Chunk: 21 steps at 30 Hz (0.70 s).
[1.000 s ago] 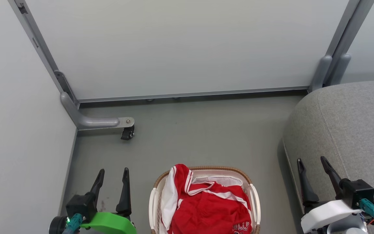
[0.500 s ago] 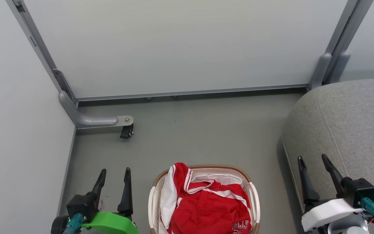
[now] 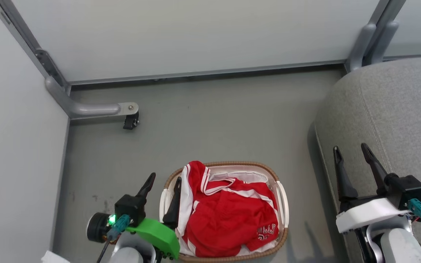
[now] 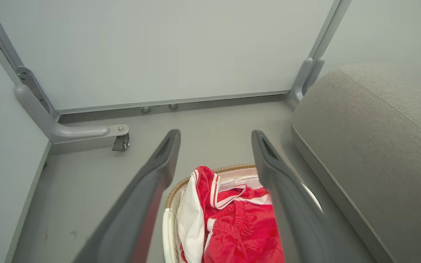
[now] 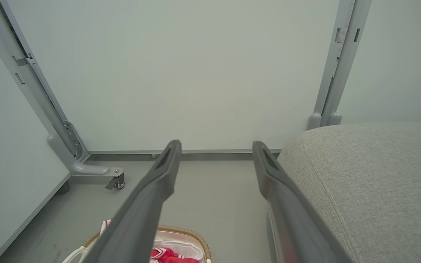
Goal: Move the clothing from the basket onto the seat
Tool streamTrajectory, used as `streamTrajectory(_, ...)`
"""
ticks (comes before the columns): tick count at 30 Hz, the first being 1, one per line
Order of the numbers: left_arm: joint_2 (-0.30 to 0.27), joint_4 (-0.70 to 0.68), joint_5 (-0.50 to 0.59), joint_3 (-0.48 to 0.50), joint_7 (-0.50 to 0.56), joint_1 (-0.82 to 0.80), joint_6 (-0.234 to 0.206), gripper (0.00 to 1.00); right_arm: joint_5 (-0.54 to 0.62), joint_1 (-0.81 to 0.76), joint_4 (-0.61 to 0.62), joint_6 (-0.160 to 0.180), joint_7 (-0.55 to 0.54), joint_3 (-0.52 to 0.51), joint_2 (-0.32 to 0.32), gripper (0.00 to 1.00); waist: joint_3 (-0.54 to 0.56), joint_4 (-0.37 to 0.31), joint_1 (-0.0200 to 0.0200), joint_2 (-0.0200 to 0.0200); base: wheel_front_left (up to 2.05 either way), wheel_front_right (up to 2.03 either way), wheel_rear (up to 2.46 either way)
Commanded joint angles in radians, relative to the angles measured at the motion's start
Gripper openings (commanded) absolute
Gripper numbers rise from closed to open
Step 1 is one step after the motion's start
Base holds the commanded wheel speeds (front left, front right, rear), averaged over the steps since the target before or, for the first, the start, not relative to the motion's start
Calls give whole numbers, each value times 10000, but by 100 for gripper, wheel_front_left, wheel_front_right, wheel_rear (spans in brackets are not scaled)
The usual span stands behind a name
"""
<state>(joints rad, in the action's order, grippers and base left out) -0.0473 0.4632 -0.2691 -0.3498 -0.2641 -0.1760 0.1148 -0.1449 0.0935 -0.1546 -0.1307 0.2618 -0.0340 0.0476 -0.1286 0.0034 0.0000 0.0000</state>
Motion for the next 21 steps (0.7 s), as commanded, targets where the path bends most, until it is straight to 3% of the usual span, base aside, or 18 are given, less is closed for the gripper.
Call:
streamTrajectory(1,-56,246,78,-203,-7,-459,61,100,-31,297,63,-1,49,42,48,100,-1145,-420,0,0,0,0,0)
streamTrajectory(12,-62,3668,260,-1838,-7,-3082,159,100,-322,1795,416,-1,48,445,44,100,-3748,-1353,0,0,0,0,0)
streamTrajectory(21,-61,6062,67,-3106,331,-4642,176,100,-676,2522,572,-1,48,794,39,100,-5172,-1972,0,0,0,0,0)
